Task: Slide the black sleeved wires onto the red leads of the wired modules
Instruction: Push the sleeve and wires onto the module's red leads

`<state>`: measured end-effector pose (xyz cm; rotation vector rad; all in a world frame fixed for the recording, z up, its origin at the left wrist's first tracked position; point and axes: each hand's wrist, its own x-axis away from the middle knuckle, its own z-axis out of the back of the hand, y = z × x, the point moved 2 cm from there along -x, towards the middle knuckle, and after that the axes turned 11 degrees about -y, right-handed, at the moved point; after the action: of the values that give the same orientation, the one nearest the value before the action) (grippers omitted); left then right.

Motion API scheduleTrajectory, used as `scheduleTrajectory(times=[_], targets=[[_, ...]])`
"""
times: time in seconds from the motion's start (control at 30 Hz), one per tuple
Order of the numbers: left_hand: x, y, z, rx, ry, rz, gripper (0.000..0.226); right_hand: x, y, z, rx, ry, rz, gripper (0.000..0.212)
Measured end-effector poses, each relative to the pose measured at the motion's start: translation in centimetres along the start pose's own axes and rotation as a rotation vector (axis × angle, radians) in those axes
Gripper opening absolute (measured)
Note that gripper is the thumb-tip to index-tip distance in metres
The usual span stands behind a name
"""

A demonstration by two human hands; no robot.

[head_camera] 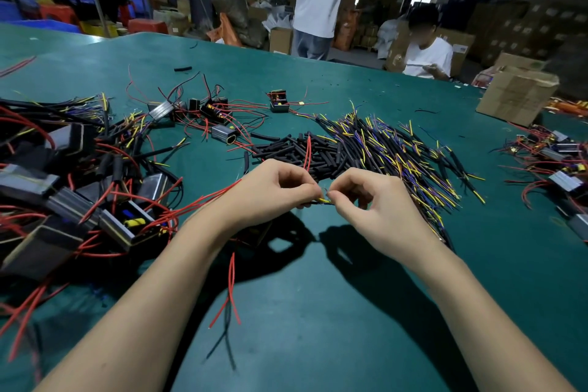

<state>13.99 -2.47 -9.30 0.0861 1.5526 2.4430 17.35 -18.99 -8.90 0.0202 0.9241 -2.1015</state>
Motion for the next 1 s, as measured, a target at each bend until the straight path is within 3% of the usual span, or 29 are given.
scheduleTrajectory(times=[0.2,0.4,0.6,1.0], targets=[[0.15,0.07,0.45,0.106,-0.023,0.037,0.015,-0.14,-0.09,-0.11,-0.094,-0.036,0.028,0.015],[0.14,0.17,0.28,0.138,0.006,-0.05,0.004,0.04,0.05,0.17,-0.082,-0.072,0.036,0.016],[0.26,0.24,0.23,0.088,-0.056,-0.024,0.005,0.08,0.01,0.0,-0.087,-0.061,-0.011,0.011],[0.22,0.03,0.39,-0.03,0.041,-0.005,0.009,-0.1,0.33,-0.37,-0.157,-0.033,-0.05,0.011]])
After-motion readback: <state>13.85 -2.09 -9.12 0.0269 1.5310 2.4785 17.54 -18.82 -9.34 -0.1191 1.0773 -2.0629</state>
